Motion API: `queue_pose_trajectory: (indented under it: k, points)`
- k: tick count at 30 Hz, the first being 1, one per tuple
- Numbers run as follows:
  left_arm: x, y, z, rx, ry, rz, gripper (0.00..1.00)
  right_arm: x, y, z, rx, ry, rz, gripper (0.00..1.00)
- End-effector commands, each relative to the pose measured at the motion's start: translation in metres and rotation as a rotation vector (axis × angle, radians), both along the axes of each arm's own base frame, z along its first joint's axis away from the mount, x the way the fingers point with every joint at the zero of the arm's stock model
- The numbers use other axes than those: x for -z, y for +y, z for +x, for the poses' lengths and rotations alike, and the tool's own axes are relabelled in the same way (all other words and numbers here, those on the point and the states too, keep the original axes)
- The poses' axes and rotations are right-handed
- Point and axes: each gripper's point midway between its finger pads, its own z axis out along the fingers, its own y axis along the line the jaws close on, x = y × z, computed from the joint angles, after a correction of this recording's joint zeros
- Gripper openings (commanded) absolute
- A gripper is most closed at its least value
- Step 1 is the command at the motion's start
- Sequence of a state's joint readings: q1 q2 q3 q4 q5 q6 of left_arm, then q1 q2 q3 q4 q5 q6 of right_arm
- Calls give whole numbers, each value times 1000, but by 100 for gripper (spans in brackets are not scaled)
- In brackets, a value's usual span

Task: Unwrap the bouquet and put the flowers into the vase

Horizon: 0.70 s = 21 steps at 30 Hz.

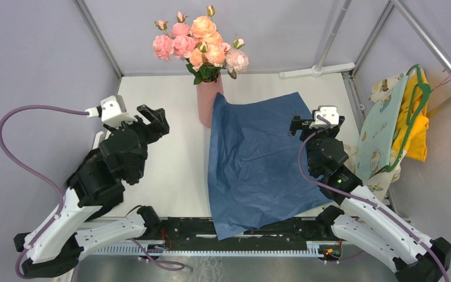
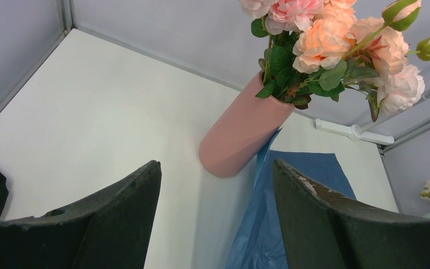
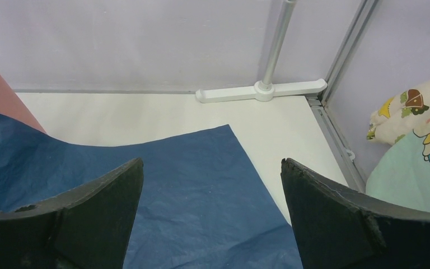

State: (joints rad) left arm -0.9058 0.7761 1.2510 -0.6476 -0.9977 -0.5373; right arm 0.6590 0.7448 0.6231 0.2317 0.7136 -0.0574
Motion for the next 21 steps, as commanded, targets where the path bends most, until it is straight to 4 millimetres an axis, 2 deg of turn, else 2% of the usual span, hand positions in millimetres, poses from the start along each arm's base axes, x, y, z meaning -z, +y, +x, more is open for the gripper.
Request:
queue_pose_trajectory:
  k: [1,9,21]
  points:
    - [-4,7,-2,-42,-24,-63,79,-2,-9,-4,38,-13,33,98]
    - [-3,4,0,-38,-18,-58,79,-1,-12,-4,56,-6,39,98]
    - [-4,7,-2,-38,-24,-65,79,11,-17,2,130,63,9,98]
